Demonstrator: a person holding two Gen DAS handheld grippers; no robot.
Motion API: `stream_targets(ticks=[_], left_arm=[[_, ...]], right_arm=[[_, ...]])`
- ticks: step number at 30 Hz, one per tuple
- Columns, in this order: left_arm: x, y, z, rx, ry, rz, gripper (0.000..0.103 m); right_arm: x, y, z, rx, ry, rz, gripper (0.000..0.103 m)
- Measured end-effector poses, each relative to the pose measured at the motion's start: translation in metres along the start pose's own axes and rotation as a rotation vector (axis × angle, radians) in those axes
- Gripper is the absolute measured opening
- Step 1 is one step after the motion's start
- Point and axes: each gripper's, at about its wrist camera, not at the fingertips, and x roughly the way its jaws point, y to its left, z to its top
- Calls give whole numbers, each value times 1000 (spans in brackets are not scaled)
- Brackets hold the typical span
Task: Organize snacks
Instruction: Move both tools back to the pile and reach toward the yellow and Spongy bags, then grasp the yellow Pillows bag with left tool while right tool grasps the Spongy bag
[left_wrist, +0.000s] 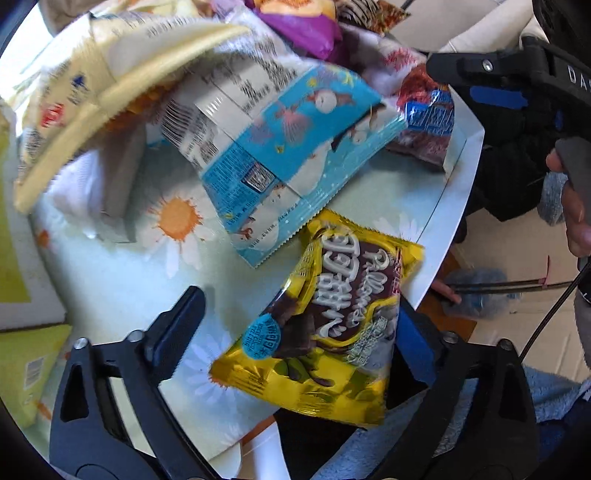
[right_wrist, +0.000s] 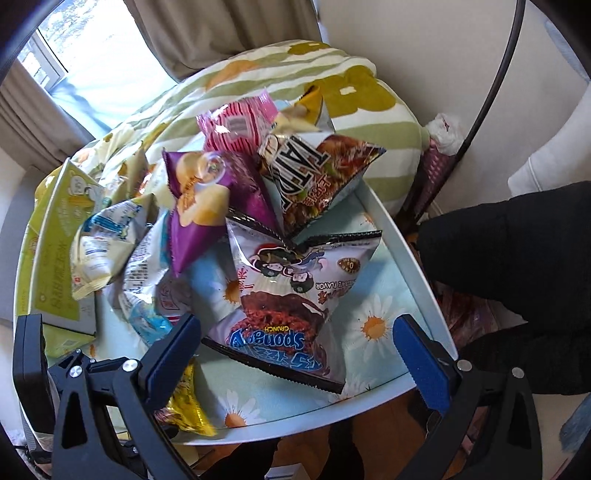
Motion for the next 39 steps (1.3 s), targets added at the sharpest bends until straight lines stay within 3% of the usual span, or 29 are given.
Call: stream_targets(ticks=[15, 27, 33, 39], left_arm=[[-1, -5, 0, 68, 6, 21, 74], [-21, -3, -24, 87, -11, 81, 72], [-35, -13, -32, 84, -44, 56, 71], [-45, -21, -36, 69, -55, 44, 71]], right_arm=[[30, 3, 0, 44, 32, -20, 103], [43, 4, 3, 50, 47, -25, 99], [47, 6, 2, 55, 55, -19, 86], [59, 4, 3, 78, 68, 33, 61]])
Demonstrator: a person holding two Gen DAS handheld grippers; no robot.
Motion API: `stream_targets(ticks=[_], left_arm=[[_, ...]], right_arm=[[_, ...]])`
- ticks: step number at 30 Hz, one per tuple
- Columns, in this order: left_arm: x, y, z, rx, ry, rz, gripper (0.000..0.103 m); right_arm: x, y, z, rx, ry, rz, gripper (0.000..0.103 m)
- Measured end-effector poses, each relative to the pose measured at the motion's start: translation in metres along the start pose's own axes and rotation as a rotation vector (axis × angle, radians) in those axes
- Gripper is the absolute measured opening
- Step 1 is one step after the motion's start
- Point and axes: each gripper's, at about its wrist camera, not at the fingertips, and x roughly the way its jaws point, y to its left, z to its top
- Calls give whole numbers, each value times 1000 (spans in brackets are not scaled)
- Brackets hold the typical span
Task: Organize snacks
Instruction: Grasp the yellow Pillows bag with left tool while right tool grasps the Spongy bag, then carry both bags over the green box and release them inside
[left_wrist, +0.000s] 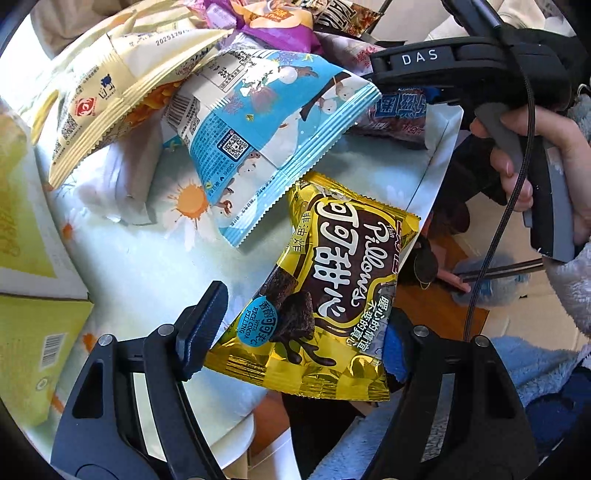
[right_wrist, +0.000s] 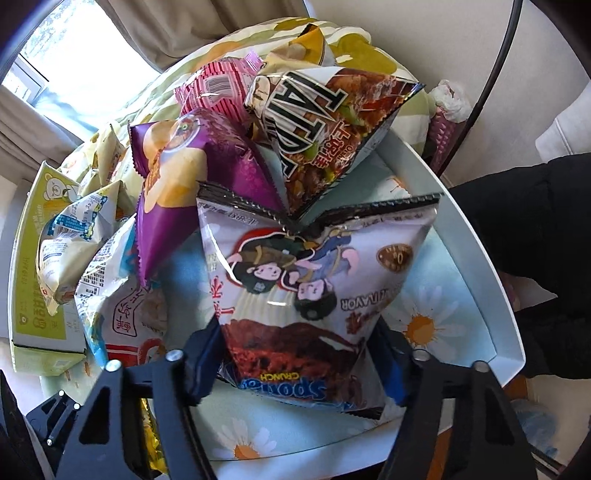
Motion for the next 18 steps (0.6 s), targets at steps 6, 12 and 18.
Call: stream_targets(ticks=[6, 12, 18], left_arm=[[-17, -7, -2, 0, -27, 0, 71], [-20, -6, -2, 7, -53, 2, 71], [-33, -15, 7, -9, -91, 1, 71]], right_arm=[[-13, -3, -4, -19, -30, 2, 47], [-30, -9, -5, -29, -51, -8, 46], [-51, -17, -6, -37, -75, -4, 46]])
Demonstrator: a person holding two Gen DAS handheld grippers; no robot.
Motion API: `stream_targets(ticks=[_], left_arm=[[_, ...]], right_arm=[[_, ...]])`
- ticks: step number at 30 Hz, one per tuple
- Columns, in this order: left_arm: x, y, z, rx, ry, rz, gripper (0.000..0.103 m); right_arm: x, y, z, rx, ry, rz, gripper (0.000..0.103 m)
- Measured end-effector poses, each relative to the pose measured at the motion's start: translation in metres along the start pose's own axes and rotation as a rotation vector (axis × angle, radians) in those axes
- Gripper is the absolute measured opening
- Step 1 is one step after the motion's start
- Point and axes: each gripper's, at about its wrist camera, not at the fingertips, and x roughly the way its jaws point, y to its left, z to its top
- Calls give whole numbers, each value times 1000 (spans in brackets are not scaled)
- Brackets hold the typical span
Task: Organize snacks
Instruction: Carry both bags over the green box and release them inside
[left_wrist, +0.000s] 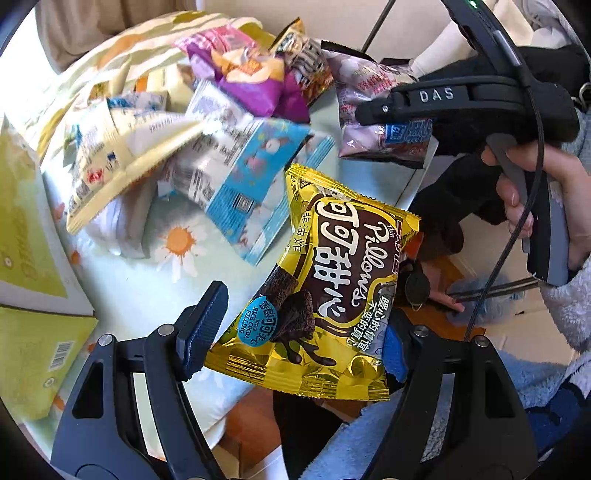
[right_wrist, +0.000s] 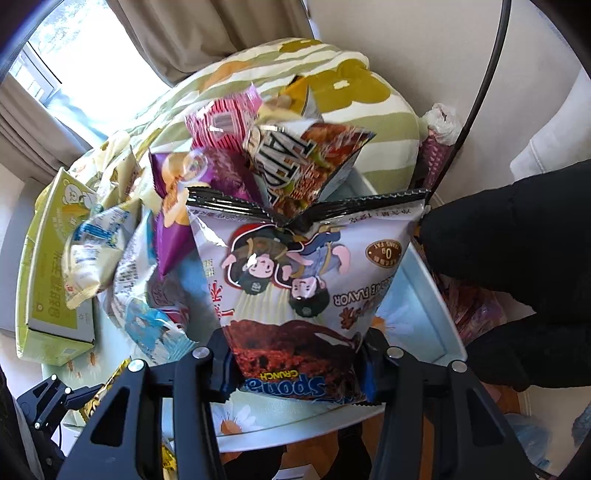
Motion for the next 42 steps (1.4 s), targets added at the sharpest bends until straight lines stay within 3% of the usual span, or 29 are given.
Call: stream_targets(ticks=[8, 15, 23, 32, 37, 42], left_arm=[[-41, -1, 19, -84, -115, 22, 71], [-96, 12, 37, -206, -265, 126, 71], [-150, 56, 34, -396, -383, 285, 71], [-191, 146, -4, -586, -415, 375, 71], [-196, 213, -28, -676, -372, 426, 71], [-183, 268, -45, -688, -300, 463, 72]], right_arm=[[-48, 11, 16, -103, -65, 3, 46], [-87, 36, 44, -222, -133, 67, 46], [-111, 105, 76, -409, -180, 178, 46], [-102, 219, 84, -544, -182, 311, 46], [-83, 285, 76, -597, -148, 359, 46], [-51, 340, 64, -628, -95, 377, 46]])
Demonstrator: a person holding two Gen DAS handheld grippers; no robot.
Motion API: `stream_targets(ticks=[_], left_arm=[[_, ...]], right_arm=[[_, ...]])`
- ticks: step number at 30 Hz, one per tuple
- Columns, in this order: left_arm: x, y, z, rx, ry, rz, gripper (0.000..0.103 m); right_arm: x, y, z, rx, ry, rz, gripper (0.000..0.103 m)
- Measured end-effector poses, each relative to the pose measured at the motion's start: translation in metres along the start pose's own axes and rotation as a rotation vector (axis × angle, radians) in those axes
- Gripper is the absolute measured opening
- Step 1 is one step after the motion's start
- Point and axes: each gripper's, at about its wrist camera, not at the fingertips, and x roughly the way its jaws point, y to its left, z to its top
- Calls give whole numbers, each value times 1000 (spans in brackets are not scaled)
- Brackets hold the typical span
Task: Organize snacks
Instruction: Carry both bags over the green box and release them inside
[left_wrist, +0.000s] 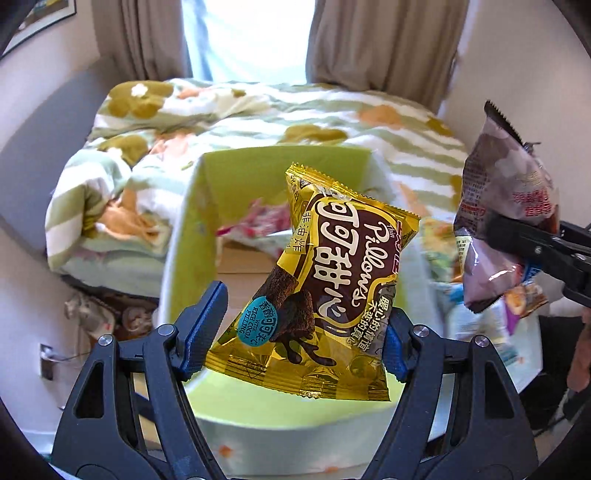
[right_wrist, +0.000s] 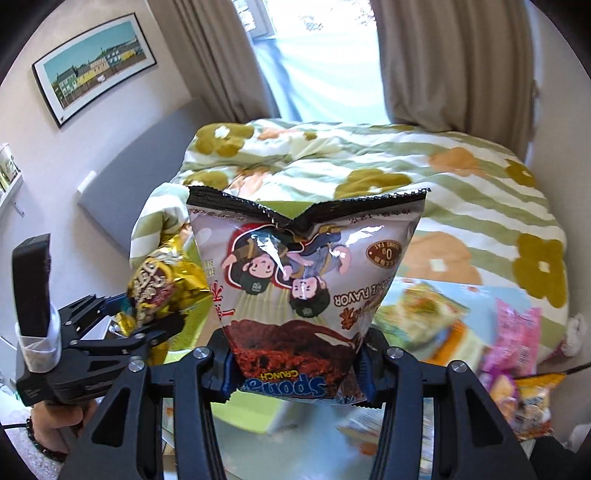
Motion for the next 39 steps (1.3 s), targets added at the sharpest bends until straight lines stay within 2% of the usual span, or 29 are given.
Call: stream_targets(ticks=[6, 8, 10, 18, 28, 32, 36, 37, 38, 39], left_arm=[[43, 33, 4, 3, 80, -4, 72], [55, 38, 5, 8, 101, -5, 78], [61, 41, 5, 14, 113, 2, 103], [50, 54, -4, -26, 110, -36, 103], [15, 68, -20, -118, 88, 14, 102], [10, 71, -24, -115, 85, 57, 102], [6, 75, -26, -130, 75, 72, 102], [6, 75, -26, -132, 76, 77, 102], [6, 76, -27, -133, 77, 79, 102], [7, 76, -27, -134, 78, 80, 102]], right_arm=[[48, 26, 8, 17, 59, 12, 46], [60, 29, 9, 30, 76, 10, 46], [64, 33, 10, 38, 85, 4, 46], [80, 39, 11, 38, 136, -6, 46], [108, 53, 13, -56, 231, 13, 46], [136, 55, 8, -80, 291, 14, 46], [144, 58, 2, -88, 323, 21, 47], [145, 58, 0, -94, 325, 23, 53], [145, 59, -1, -99, 324, 24, 70], [145, 59, -1, -100, 319, 24, 83]])
